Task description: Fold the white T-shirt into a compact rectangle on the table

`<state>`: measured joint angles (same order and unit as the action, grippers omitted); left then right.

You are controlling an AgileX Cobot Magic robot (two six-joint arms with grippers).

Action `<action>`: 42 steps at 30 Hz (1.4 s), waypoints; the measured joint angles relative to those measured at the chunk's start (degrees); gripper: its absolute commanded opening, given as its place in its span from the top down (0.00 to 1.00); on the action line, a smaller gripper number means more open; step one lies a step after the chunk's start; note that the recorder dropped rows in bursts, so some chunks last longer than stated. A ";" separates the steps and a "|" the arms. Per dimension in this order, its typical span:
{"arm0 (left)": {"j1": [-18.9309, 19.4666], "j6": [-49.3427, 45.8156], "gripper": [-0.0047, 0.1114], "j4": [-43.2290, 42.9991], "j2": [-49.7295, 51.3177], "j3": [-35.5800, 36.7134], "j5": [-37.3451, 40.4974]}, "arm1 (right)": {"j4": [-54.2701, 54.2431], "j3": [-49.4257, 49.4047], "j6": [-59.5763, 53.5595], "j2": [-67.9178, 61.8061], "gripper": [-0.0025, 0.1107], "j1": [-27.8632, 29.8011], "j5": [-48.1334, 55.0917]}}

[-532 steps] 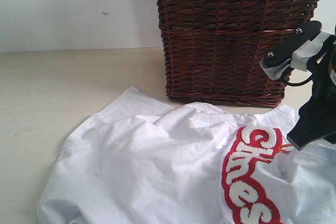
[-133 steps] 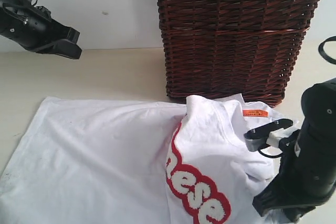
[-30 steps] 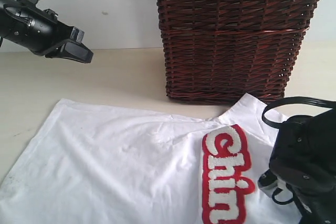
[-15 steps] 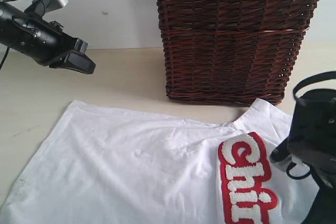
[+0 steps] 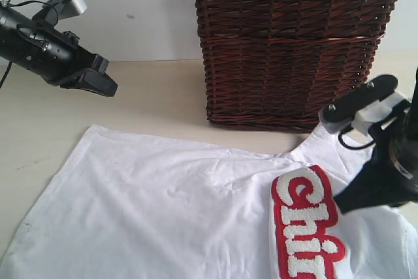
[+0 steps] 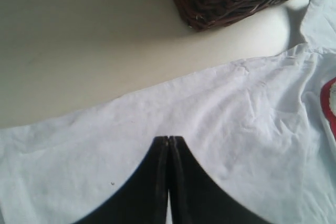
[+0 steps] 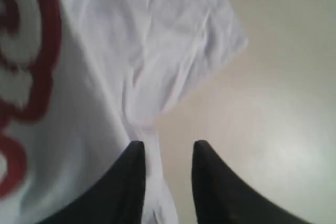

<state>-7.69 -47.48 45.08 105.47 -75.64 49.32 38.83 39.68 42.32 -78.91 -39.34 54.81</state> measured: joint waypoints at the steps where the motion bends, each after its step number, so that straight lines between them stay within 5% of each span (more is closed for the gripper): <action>1: 0.00 0.00 0.96 0.00 0.00 0.00 0.15 | 1.78 0.11 2.55 -0.67 0.89 0.79 -2.57; 3: 0.00 0.00 0.96 0.00 0.00 0.00 0.25 | 5.30 0.32 8.49 -3.04 0.98 3.75 -7.29; 15: 0.00 0.00 0.96 -0.16 0.00 0.00 -0.09 | 7.38 0.44 13.27 -18.19 0.98 21.55 -39.09; 20: 0.00 0.00 0.96 -0.16 0.00 0.00 0.02 | 7.59 5.07 13.27 -24.87 0.98 22.68 -44.71; 32: 0.00 -0.10 0.96 -0.16 -0.11 0.00 -1.48 | 8.45 20.92 9.37 -38.08 0.98 22.69 -38.30; 42: 0.00 -0.21 0.96 -0.41 -0.11 0.00 -2.30 | 8.06 21.85 -1.51 -39.90 0.98 21.83 -50.24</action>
<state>-7.69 -47.69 44.68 105.36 -75.64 47.02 46.90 61.53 40.81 -118.81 -17.51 4.56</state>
